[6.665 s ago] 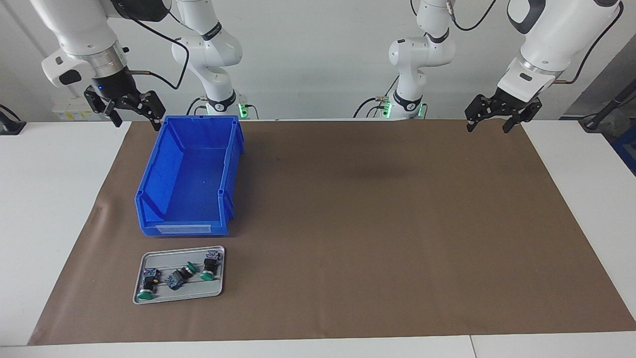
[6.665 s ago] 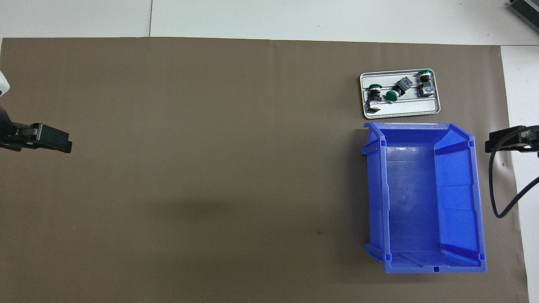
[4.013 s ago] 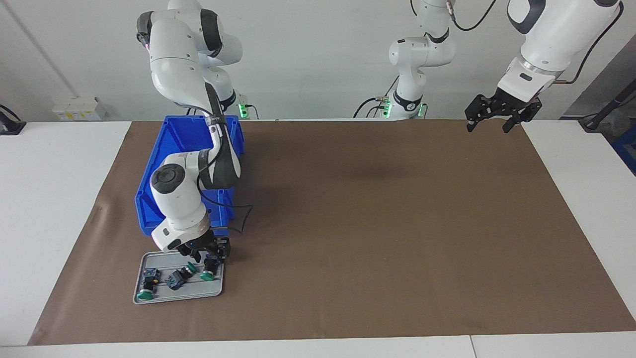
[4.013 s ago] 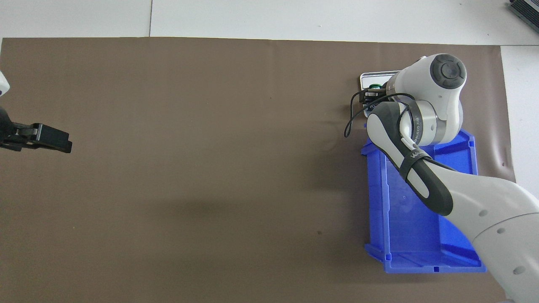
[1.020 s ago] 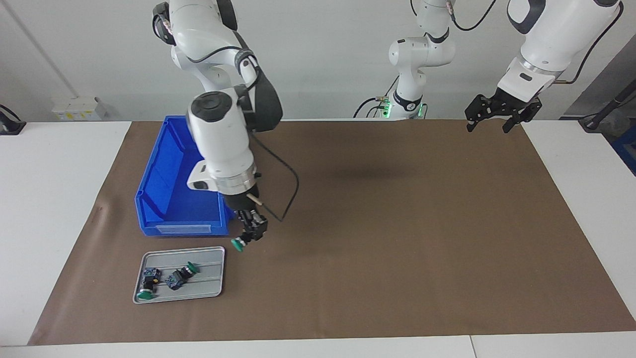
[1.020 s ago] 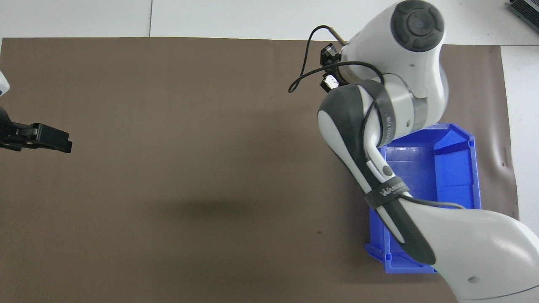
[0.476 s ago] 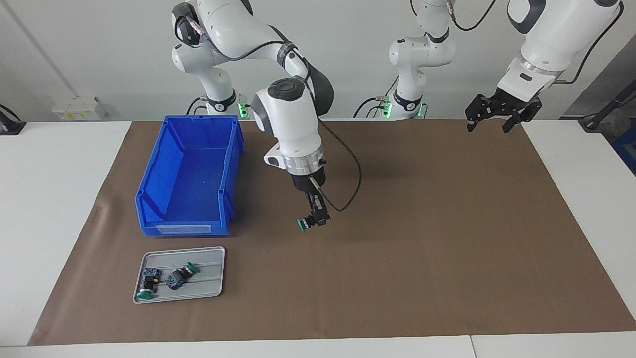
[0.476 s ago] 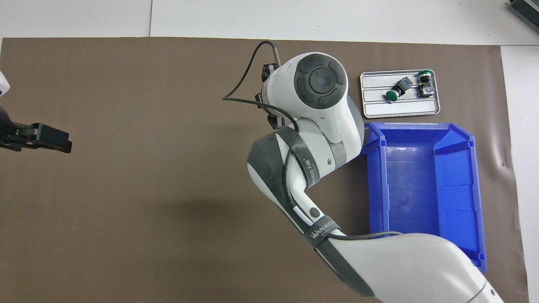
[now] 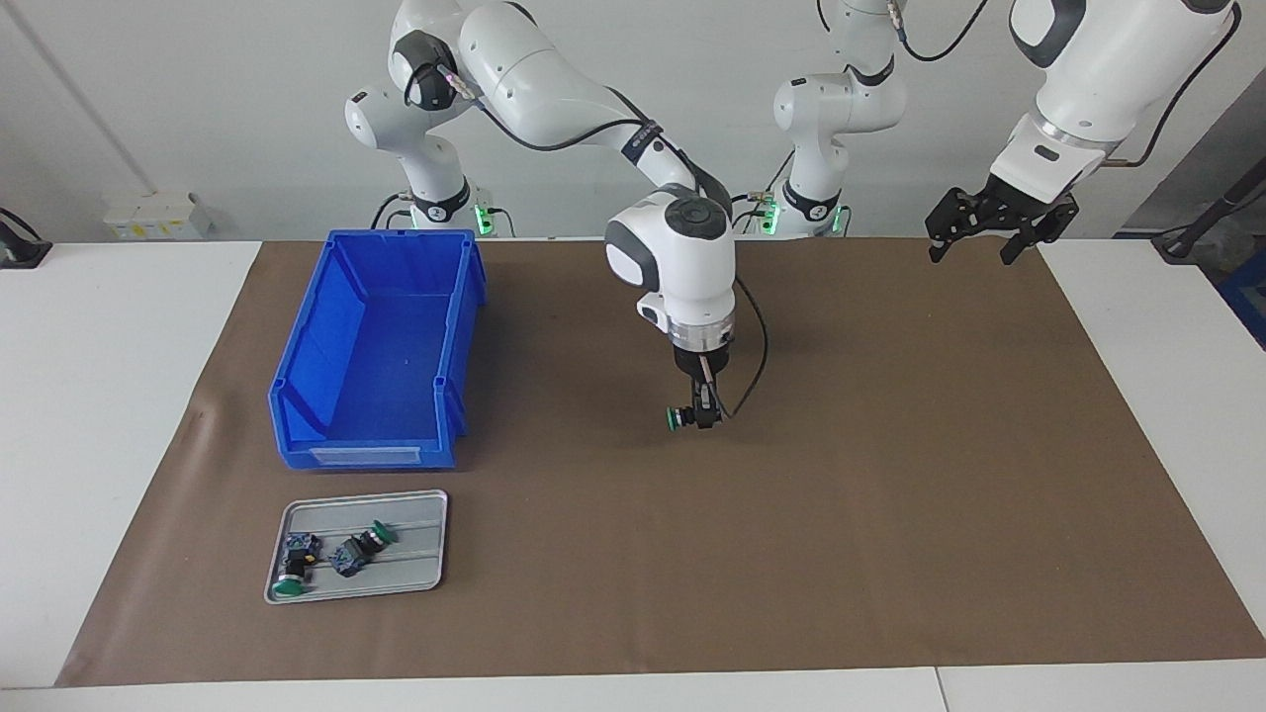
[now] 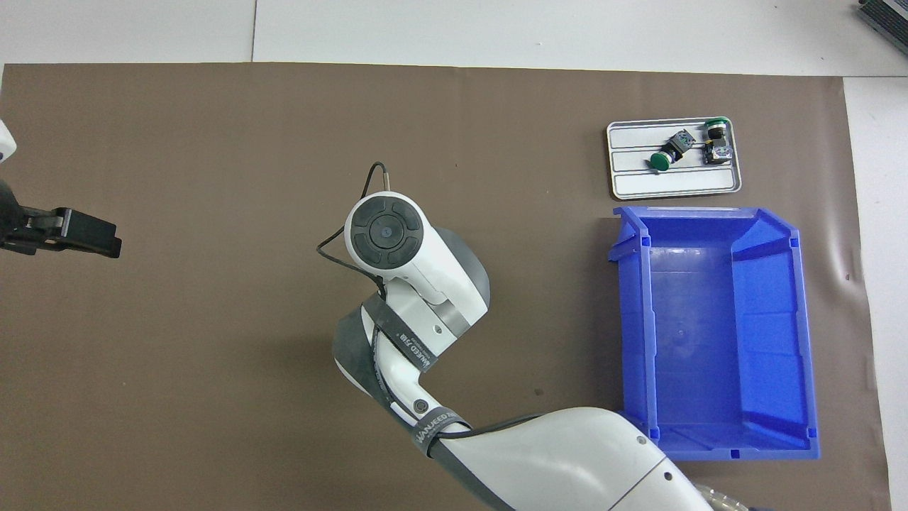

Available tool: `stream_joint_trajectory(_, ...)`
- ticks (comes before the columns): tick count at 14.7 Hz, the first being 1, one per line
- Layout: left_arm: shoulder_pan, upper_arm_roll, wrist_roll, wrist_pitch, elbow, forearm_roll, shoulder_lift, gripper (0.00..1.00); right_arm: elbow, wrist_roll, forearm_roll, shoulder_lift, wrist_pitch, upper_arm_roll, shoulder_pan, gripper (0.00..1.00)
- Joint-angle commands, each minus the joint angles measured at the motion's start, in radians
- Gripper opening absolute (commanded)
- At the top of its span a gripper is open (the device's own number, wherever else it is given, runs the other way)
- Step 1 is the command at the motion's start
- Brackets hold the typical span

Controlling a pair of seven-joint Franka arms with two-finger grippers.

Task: Place and press button with both arms
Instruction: 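Set the green button down with the right gripper while the left gripper approaches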

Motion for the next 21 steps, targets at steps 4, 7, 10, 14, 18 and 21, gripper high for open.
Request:
stream_joint_trajectory(4,0.003,-0.01,0.051,0.034,-0.024,-0.007,-0.021,0.98,-0.001,0.082,0.001,0.015,0.075,0.0,0.037,0.0)
stream_joint_trajectory(7,-0.004,-0.013,0.246,0.068,-0.054,-0.014,-0.027,0.95,-0.008,0.096,0.001,0.015,0.076,-0.002,0.056,0.0)
stream_joint_trajectory(10,-0.008,-0.024,0.465,0.088,-0.079,-0.017,-0.038,0.95,-0.082,0.104,0.001,0.006,0.134,-0.002,0.06,0.0)
stream_joint_trajectory(14,-0.021,-0.027,0.764,0.157,-0.114,-0.028,-0.041,0.95,-0.146,0.102,-0.018,-0.009,0.201,-0.002,0.062,0.59)
stream_joint_trajectory(18,-0.03,-0.027,1.004,0.197,-0.14,-0.132,-0.031,0.93,-0.102,-0.015,-0.195,-0.058,0.104,-0.002,0.068,1.0)
stream_joint_trajectory(21,-0.102,-0.026,1.038,0.299,-0.223,-0.132,-0.021,0.89,-0.151,-0.309,-0.193,-0.196,0.081,-0.002,-0.027,1.0)
